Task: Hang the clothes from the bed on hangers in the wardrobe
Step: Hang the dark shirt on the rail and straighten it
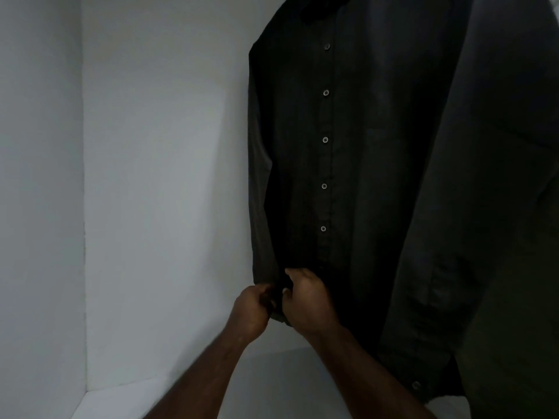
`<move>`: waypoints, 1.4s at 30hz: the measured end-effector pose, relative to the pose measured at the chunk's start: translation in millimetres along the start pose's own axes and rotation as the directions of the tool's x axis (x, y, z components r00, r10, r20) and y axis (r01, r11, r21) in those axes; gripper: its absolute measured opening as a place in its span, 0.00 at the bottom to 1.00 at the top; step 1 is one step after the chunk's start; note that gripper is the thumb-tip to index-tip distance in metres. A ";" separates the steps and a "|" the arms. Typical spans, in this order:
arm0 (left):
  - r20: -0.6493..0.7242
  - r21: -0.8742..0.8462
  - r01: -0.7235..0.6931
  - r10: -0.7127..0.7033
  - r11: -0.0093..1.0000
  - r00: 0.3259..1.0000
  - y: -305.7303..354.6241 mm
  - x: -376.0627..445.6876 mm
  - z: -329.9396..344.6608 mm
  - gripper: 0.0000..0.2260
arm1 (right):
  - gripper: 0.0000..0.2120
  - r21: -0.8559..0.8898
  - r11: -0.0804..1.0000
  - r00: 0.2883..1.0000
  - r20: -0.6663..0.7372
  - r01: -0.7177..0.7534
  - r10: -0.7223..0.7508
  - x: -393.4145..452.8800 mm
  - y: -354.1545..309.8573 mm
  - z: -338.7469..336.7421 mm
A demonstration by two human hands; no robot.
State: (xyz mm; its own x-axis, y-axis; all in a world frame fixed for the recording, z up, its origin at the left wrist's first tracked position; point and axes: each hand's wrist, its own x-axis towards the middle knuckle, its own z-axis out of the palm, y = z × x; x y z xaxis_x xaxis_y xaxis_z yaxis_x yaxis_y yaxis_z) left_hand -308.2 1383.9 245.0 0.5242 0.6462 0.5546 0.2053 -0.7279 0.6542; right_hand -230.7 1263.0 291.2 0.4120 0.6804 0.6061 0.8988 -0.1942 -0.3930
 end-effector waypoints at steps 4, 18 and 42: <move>-0.104 0.045 -0.103 0.108 0.994 0.989 -7.6 -6.7 4.2 0.09 | 0.29 -0.124 0.990 0.998 -0.006 0.061 -0.062 -3.0 -4.5 5.2; -0.054 0.540 -0.097 0.149 0.836 0.987 -21.9 -38.9 0.0 0.37 | 0.43 -0.447 0.857 0.966 0.162 0.255 -0.203 -25.1 -18.7 2.2; -0.169 0.795 0.028 0.177 0.606 0.970 82.9 -124.1 -34.1 0.45 | 0.37 -0.218 0.908 0.927 -0.035 0.357 -0.373 -104.8 -29.6 -52.4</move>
State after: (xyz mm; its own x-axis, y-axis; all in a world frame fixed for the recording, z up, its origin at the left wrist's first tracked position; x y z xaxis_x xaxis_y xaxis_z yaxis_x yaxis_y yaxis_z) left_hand -384.4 1251.2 247.9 0.4049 0.5366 0.7404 0.7960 -0.6053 0.0033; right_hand -292.7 1160.4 275.6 0.0519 0.6788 0.7325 0.9961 -0.0873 0.0103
